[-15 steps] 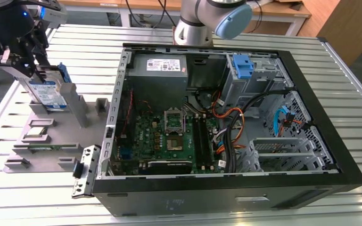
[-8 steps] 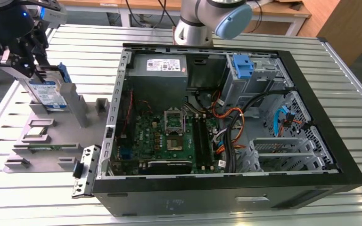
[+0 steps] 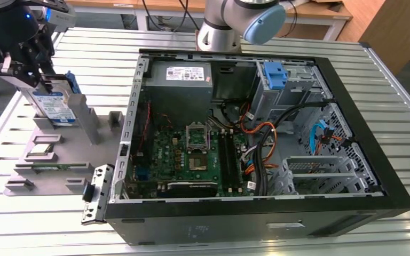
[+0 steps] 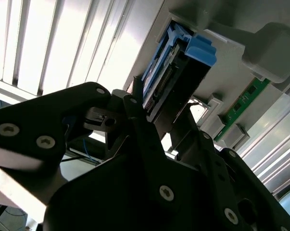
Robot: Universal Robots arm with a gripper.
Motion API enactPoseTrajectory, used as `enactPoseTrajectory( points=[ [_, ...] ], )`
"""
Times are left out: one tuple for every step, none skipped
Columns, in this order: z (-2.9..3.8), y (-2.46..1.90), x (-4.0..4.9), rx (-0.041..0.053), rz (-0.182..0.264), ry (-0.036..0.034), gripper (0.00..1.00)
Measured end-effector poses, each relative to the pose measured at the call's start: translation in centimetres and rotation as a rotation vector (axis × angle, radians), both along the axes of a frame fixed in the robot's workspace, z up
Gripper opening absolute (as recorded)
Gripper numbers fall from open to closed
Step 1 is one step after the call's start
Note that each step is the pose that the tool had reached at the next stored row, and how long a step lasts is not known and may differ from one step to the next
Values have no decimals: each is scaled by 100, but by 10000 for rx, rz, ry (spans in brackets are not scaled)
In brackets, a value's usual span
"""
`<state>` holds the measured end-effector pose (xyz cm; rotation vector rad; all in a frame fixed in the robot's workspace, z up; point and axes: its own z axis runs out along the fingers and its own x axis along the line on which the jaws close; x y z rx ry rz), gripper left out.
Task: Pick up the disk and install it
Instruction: 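Pick up the disk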
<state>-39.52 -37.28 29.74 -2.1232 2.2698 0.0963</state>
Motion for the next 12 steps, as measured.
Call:
enactPoseTrajectory(
  points=[
    [0, 0, 0, 0, 0, 0, 43],
    [1, -1, 0, -2, 1, 1, 37],
    [1, -1, 0, -2, 0, 1, 37],
    [0, -1, 0, -1, 0, 0, 35],
    [0, -1, 0, -1, 1, 1, 35],
    [0, -1, 0, 0, 0, 0, 35],
    [0, -1, 0, 0, 0, 0, 35],
    [0, -1, 0, 0, 0, 0, 35],
    [0, -2, 0, 0, 0, 0, 35],
    [0, -2, 0, 0, 0, 0, 35],
    [0, -2, 0, 0, 0, 0, 35],
    [0, -2, 0, 0, 0, 0, 35]
  ],
)
